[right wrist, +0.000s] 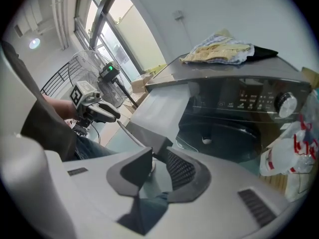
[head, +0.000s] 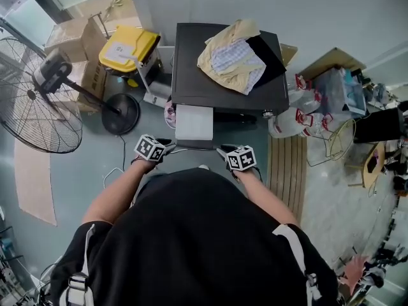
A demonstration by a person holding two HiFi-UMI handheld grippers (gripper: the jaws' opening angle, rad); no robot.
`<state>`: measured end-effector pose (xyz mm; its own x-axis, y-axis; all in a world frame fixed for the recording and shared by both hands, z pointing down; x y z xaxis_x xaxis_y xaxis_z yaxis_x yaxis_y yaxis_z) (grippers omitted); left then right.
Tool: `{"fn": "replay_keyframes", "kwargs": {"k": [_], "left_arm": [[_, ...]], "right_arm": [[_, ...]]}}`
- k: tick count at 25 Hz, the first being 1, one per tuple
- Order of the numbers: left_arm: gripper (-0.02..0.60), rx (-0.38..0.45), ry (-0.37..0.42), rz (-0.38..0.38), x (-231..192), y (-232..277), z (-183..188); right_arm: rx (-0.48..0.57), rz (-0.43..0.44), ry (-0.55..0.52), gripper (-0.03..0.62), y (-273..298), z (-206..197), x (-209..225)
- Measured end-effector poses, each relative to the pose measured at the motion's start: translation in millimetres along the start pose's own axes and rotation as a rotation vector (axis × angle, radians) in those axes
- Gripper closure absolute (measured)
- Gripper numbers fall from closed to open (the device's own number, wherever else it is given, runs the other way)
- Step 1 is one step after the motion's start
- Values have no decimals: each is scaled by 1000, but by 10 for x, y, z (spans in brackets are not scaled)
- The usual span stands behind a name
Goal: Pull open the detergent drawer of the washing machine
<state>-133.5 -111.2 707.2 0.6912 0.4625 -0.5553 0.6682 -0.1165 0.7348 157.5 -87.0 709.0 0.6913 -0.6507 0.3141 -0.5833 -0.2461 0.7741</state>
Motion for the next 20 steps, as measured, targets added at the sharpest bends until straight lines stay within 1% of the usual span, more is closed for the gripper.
{"fn": "replay_keyframes", "kwargs": {"k": [5, 11, 16, 20], "left_arm": [[457, 84, 4, -23, 80, -173, 203], [457, 210, 10, -44, 197, -414, 489], [460, 308, 23, -48, 294, -637, 751], [463, 374, 34, -49, 387, -810, 893]], "right_arm": [[78, -20, -8, 507, -204, 262, 85], [186, -42, -24, 513, -468, 648, 160], [277, -65, -53, 522, -718, 988, 174], [334, -72, -74, 525, -900, 1163, 130]]}}
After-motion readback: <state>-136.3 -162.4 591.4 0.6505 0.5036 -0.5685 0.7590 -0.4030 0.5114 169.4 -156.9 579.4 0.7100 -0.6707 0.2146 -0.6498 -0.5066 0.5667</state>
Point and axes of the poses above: the fingertips, and each gripper's own axes: y forward along the fingers, x to its right, z out of its top, the point moved 7 cm from there along -y, backward along the fingers, and after that the axes turned 11 degrees about -y, right-handed, at the moved point
